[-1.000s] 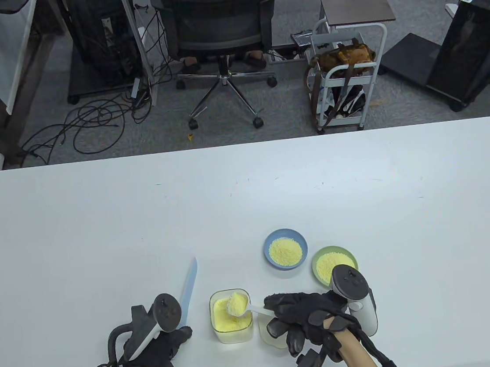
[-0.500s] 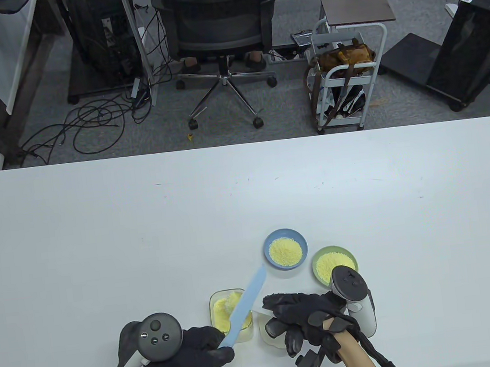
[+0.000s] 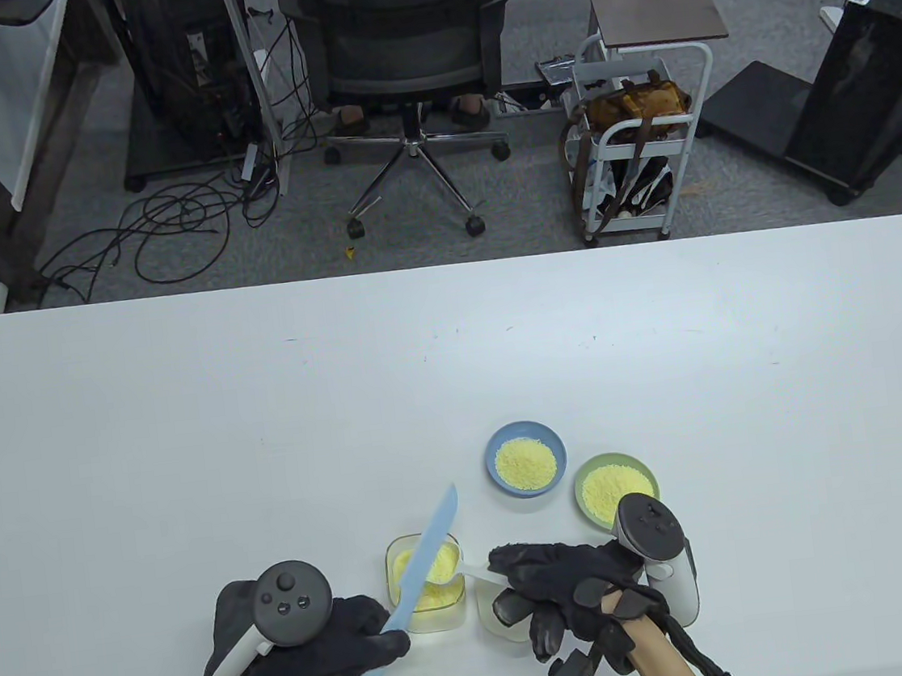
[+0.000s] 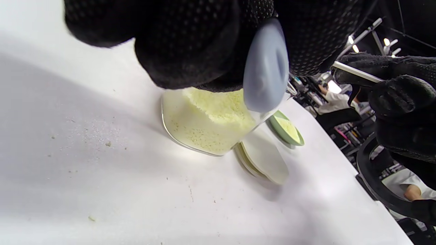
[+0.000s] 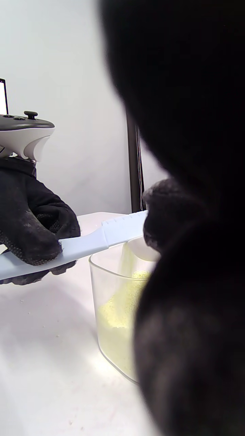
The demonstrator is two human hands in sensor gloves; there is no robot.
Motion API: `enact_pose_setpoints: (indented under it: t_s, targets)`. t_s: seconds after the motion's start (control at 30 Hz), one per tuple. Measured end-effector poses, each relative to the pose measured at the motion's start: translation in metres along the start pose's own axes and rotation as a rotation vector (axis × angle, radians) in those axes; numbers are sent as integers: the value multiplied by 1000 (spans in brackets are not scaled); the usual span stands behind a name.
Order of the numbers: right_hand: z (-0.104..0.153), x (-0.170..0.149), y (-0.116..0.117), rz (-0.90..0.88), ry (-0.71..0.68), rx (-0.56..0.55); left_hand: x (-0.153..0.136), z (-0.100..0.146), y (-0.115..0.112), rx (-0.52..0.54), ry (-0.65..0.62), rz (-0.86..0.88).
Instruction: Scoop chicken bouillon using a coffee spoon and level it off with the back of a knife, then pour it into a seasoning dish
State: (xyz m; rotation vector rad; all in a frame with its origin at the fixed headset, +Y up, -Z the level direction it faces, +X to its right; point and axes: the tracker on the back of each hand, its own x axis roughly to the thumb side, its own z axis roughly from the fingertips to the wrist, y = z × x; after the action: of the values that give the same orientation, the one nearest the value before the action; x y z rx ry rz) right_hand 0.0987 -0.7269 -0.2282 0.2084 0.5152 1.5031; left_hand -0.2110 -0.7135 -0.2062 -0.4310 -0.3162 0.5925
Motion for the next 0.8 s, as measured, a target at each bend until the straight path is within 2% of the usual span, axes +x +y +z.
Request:
enact_pose_setpoints:
  t_s: [0.27, 0.5, 0.57, 0.7, 0.8]
  targets:
    - [3, 1, -1, -2, -3, -5, -6, 2, 7, 11, 12, 28]
    - [4, 0, -1, -2, -9, -2, -25, 0, 18, 45, 63, 110]
    - [4, 0, -2, -1, -11, -6, -33, -1, 20, 80, 105, 122]
    - [5, 0, -2, -11, -14, -2, -55, -5, 23, 165, 274, 63]
    - [5, 0, -1, -14, -16, 1, -76, -14, 18, 127, 399, 42]
